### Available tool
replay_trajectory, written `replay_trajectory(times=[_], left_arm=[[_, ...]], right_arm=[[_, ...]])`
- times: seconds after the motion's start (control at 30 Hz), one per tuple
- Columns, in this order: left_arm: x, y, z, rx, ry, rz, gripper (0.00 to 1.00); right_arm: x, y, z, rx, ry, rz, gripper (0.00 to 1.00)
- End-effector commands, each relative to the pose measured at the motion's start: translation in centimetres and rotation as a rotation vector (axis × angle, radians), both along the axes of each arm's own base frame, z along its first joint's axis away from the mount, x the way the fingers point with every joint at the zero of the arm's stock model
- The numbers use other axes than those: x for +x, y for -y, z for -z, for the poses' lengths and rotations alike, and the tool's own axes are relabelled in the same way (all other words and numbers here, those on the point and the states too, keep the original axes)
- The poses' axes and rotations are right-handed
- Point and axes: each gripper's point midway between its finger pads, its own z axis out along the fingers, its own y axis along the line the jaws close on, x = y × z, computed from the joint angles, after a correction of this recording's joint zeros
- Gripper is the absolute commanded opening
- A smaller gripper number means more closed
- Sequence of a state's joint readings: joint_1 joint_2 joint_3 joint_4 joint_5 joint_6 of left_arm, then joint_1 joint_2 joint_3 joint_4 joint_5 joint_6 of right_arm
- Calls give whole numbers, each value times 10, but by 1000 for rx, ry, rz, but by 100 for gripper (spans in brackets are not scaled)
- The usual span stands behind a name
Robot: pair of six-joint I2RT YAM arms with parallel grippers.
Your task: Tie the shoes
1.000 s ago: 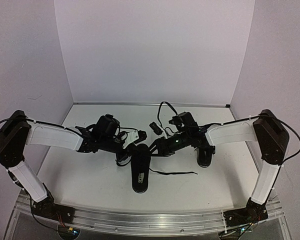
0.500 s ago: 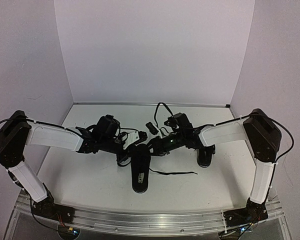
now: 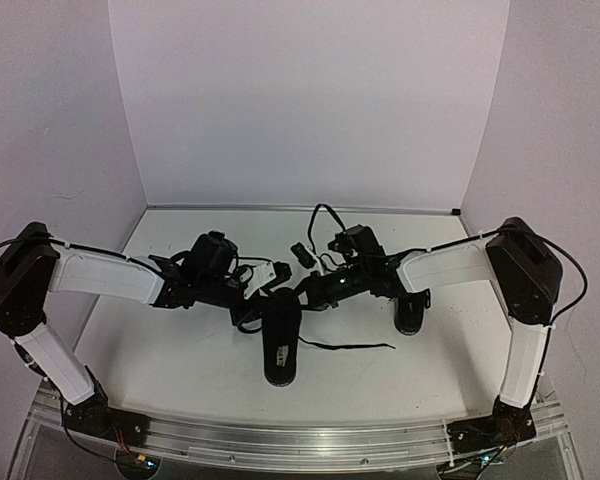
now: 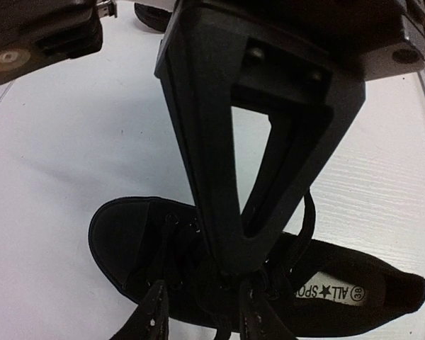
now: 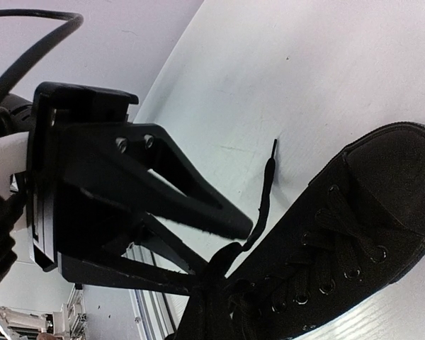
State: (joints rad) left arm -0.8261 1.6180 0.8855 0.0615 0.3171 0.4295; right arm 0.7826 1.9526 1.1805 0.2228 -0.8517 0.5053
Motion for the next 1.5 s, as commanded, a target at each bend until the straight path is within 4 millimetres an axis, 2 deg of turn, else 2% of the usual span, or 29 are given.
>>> replay_trajectory(times=[0.0,0.1,0.23,0.4,0.73,0.97,1.17,1.33,1.47], left_arm=[[-1,-15,-20,-28,54,-61,46],[-7,-23,-24,-60,60,-82,56],[-14,-20,-28,-128,36,-73,72],[-14,-10,-22,-166,12,-50,75],[-6,19,-9,-209,-45,1,59],[-6,25,-13,-238,-54,15,40],[-9,29,-15,-251,-66,28,29],[-12,33,-12,-249,-78,36,24],[-14,36,-8,-238,-76,34,25]], right_arm=[[2,-3,-24,44,61,9,0],[2,-2,-25,43,64,15,0],[1,0,-27,43,65,17,0],[-1,1,-30,46,70,19,0],[-2,4,-32,46,73,24,0],[0,4,-30,38,73,33,0],[3,5,-30,29,76,52,0],[4,6,-31,25,80,63,0],[5,8,-28,13,76,74,0]])
